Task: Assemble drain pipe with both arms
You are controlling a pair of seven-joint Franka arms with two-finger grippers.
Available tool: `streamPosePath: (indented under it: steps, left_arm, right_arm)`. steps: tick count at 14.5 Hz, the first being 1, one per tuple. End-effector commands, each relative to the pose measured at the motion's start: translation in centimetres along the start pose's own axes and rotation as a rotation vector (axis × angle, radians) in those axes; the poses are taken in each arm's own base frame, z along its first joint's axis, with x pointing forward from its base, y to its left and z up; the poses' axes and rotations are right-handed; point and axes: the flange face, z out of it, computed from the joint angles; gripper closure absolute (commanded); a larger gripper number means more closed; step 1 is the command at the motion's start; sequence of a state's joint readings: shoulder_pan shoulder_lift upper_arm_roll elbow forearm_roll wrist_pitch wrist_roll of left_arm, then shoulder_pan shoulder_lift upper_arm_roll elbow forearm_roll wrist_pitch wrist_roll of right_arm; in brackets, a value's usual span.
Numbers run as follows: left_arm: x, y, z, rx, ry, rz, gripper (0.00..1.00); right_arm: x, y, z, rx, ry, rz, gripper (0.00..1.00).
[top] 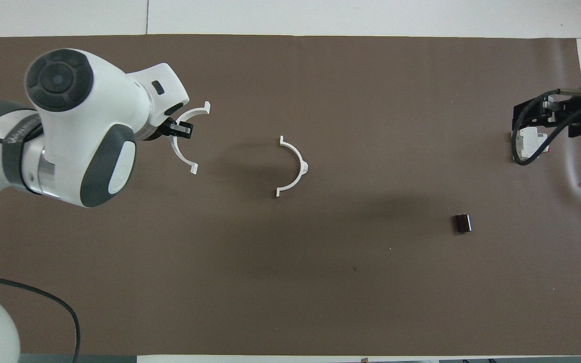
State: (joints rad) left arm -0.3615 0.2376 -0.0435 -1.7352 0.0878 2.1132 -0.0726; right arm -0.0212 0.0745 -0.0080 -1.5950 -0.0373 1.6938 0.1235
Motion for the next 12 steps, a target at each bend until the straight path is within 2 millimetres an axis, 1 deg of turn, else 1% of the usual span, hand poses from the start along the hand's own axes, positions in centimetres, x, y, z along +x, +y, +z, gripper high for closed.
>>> streamPosePath:
  steps: [1,2,3,4,5,6,7,8,10,11,12]
  left_arm:
    - [0.6,3.8,2.8,0.03,0.026,0.034,1.0]
    - [0.8,5.2,4.3,0.031,0.026,0.03,1.0]
    - [0.9,7.0,6.0,0.043,0.018,0.039,1.0]
    - [1.2,8.4,7.4,0.059,0.013,0.039,1.0]
    - [1.2,8.7,8.1,0.07,0.018,0.027,1.0]
    - [1.2,8.9,8.5,0.068,0.026,0.028,1.0]
    - [0.9,9.2,9.3,0.068,0.017,0.031,1.0]
    - [0.8,9.8,9.8,0.066,0.015,0.038,1.0]
    - [0.8,10.5,11.3,0.061,0.01,0.045,1.0]
    - [0.8,11.3,11.7,0.055,0.021,0.054,1.0]
    - [0.8,11.5,11.8,0.052,0.028,0.058,1.0]
  right_arm:
    - [-2.4,0.6,-0.2,0.007,-0.005,-0.016,0.0]
    - [-2.8,0.4,-0.2,0.009,-0.001,-0.023,0.0]
    - [-3.5,0.2,-0.8,0.01,0.002,-0.028,0.0]
    - [-4.3,0.6,-2.1,0.01,0.014,-0.024,0.0]
    - [-4.9,1.2,-3.3,0.01,0.017,-0.016,0.0]
    - [-5.3,2.2,-3.8,0.008,-0.004,0.0,0.0]
    - [-5.4,3.2,-3.6,0.008,-0.016,0.015,0.0]
    - [-5.6,3.6,-3.4,0.004,-0.018,0.018,0.0]
    - [-6.1,3.8,-3.4,0.001,-0.059,0.02,0.0]
    - [-5.8,3.8,-3.1,0.002,-0.048,0.021,0.0]
    - [-5.5,4.2,-3.1,0.006,-0.047,0.027,0.0]
